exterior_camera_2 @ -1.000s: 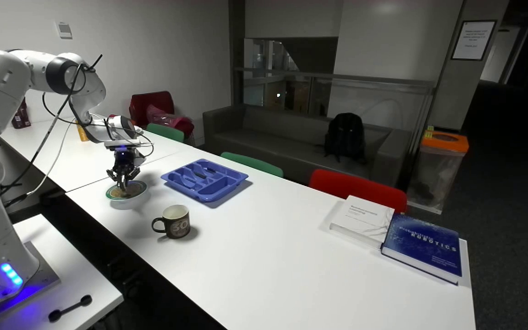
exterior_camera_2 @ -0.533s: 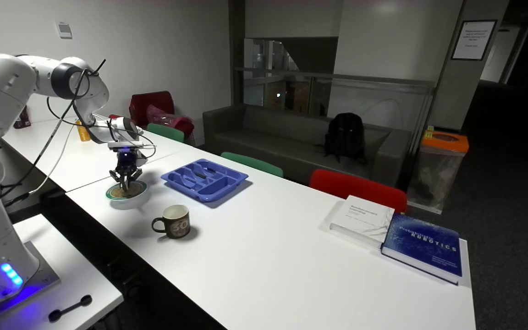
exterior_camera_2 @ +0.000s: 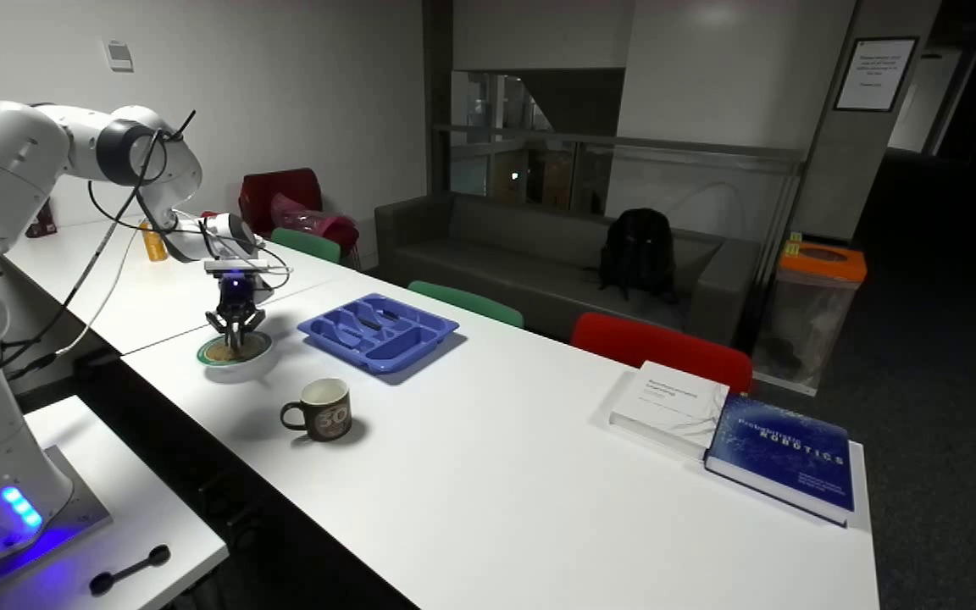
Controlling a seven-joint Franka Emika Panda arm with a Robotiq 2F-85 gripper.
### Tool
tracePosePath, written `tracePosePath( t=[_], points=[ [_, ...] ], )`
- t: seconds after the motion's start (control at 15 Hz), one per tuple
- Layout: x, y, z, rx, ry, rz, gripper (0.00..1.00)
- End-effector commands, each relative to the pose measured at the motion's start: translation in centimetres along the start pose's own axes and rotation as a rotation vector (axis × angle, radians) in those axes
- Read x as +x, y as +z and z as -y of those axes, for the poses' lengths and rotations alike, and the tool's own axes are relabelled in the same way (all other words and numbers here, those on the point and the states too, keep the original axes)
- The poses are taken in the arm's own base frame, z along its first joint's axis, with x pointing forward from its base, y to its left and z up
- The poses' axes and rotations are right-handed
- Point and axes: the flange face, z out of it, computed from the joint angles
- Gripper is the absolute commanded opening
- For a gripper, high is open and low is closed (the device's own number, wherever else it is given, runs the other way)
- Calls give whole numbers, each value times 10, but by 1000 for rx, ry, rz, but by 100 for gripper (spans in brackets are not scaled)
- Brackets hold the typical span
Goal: Pick up a silver spoon from the blue tray, stir the contents in the bowl using the spoon, place the spoon back on the tray
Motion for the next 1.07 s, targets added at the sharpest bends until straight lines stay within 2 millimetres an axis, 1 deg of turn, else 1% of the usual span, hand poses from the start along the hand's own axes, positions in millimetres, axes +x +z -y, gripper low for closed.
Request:
tracePosePath(
  t=[0.0, 0.4, 1.0],
  points=[
    [0, -12, 2, -22, -15, -28, 3],
    [-1, -25, 15, -53, -8, -29, 3],
    [-10, -39, 29, -86, 54, -36, 3]
  ],
)
